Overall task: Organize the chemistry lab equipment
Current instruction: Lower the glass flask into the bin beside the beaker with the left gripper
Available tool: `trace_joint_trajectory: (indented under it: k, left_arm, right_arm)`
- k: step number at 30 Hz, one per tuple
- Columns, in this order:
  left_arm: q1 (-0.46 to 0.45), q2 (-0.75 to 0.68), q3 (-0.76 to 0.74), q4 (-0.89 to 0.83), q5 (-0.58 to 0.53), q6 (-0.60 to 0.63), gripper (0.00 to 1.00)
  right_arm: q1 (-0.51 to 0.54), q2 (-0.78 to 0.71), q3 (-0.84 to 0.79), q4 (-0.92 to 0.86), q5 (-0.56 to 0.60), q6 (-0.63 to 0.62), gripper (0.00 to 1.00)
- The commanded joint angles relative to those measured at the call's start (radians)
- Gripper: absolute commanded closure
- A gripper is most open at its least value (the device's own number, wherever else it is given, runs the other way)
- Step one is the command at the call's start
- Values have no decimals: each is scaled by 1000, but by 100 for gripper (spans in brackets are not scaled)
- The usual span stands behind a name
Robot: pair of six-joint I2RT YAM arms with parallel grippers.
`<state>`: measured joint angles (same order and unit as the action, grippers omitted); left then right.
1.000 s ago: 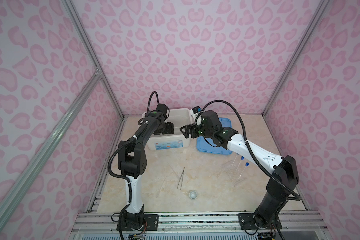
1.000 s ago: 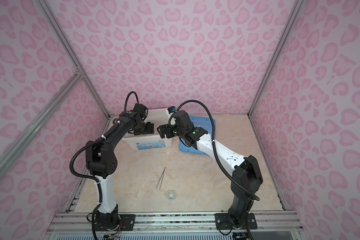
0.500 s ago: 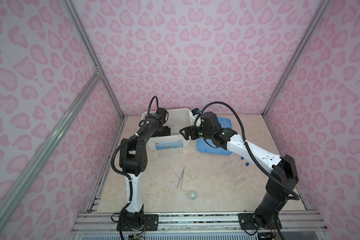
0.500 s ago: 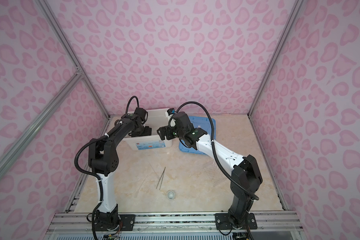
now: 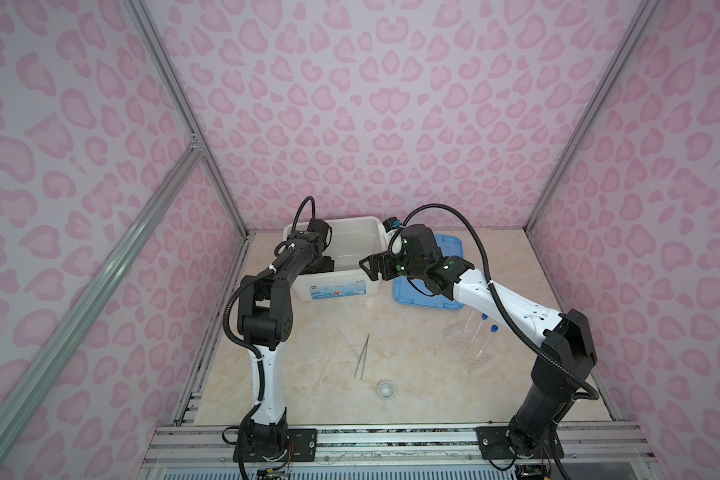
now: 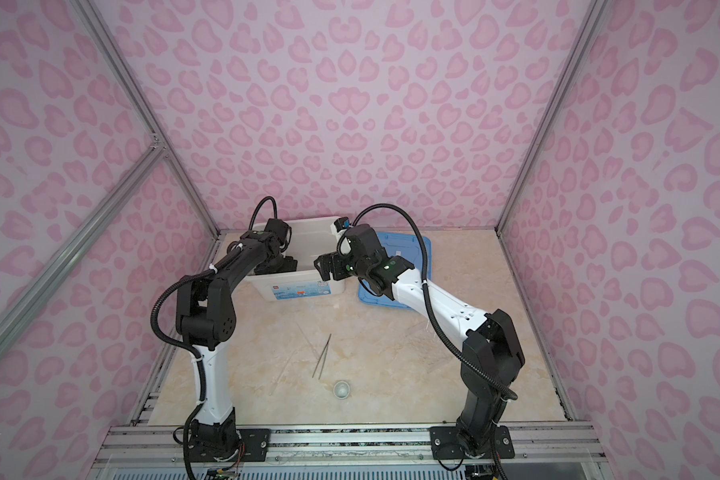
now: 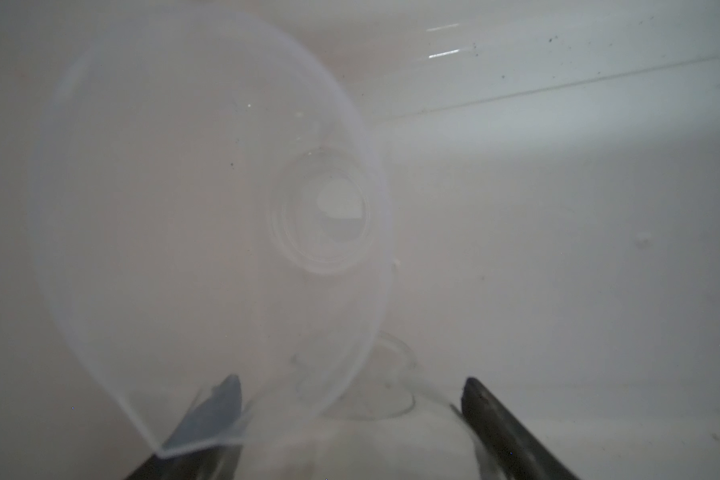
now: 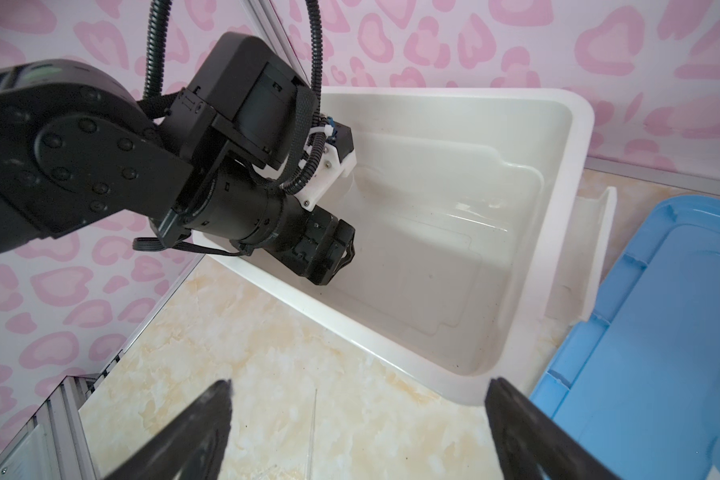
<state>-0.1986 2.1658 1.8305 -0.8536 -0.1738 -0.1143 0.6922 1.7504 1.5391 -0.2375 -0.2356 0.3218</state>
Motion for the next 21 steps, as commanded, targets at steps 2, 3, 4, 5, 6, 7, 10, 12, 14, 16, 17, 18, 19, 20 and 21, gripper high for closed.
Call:
trace_joint_trajectory:
  k: [2, 3, 4, 5, 6, 7, 10, 12, 14, 16, 17, 18, 19, 20, 21]
  left_arm:
    - [-2, 29, -5, 32, 41, 9, 30]
    - [-1, 29, -12, 38, 47, 8, 30]
    - [-2, 28, -18, 43, 48, 6, 29]
    - [-2, 27, -22, 49, 49, 4, 28]
    - [-2, 27, -25, 53, 50, 2, 27]
    - [-2, 27, -25, 54, 51, -3, 25]
    - [-2, 32, -26, 56, 67, -9, 19]
    - [-2, 30, -28, 57, 82, -11, 16]
    - [-2, 27, -33, 63, 86, -11, 16]
    - [-2, 27, -29, 64, 95, -10, 17]
    - [-1, 28, -28, 66, 109, -8, 17]
    - [-2, 28, -31, 71, 127, -7, 17]
    - [-2, 27, -31, 74, 137, -8, 17]
    - [-4, 27, -33, 75, 144, -11, 16]
    - [-3, 27, -34, 76, 146, -11, 15]
  right_arm:
    - [0, 14, 0, 6, 7, 8, 4]
    - [0, 14, -1, 6, 7, 8, 4]
    - [0, 14, -3, 6, 7, 8, 4]
    - [0, 14, -4, 6, 8, 8, 4]
    - [0, 14, -5, 6, 9, 7, 4]
    - [-2, 15, -4, 5, 9, 6, 4]
    - [-3, 18, -2, 4, 7, 8, 4]
    - [-5, 17, -3, 6, 6, 8, 4]
    - [-8, 16, -4, 5, 5, 8, 4]
    - [-11, 14, -8, 7, 4, 8, 4]
    - [-13, 14, -8, 8, 3, 10, 4]
    - [-15, 12, -10, 12, 2, 11, 4]
    - [-16, 11, -10, 12, 1, 12, 4]
    - [-18, 9, -12, 11, 0, 13, 4]
    - [-20, 7, -14, 11, 1, 13, 4]
